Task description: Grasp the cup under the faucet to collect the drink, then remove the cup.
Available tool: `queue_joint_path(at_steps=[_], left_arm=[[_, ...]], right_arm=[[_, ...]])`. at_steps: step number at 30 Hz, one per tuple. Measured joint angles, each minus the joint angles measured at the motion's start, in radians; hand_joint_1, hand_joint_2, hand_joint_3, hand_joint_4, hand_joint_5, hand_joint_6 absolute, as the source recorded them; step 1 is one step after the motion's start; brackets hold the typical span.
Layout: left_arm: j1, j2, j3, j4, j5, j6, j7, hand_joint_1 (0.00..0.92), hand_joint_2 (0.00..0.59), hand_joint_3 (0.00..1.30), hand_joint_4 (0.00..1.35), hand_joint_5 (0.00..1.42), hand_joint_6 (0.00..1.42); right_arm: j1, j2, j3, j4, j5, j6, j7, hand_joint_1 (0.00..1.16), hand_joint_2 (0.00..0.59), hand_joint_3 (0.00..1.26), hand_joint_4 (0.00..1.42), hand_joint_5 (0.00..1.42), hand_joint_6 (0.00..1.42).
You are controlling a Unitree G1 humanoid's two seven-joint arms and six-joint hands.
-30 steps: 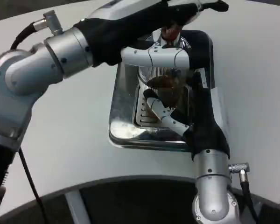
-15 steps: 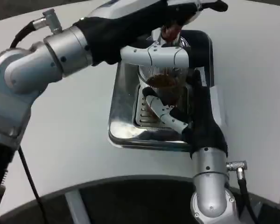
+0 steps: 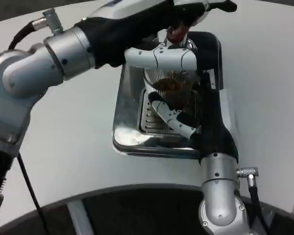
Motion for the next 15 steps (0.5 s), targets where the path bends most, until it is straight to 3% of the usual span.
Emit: queue_joint_path(at_steps=[15], left_arm=[[0.000,0.011,0.000,-0.007,0.000,0.003,-0.005,0.000,0.119,0.15,0.04,0.07,0.14]], right_arm=[[-0.025,-0.003,0.020,0.013,0.002,0.044,-0.004,0.79,0.228,0.05,0.17,0.29,0.27]])
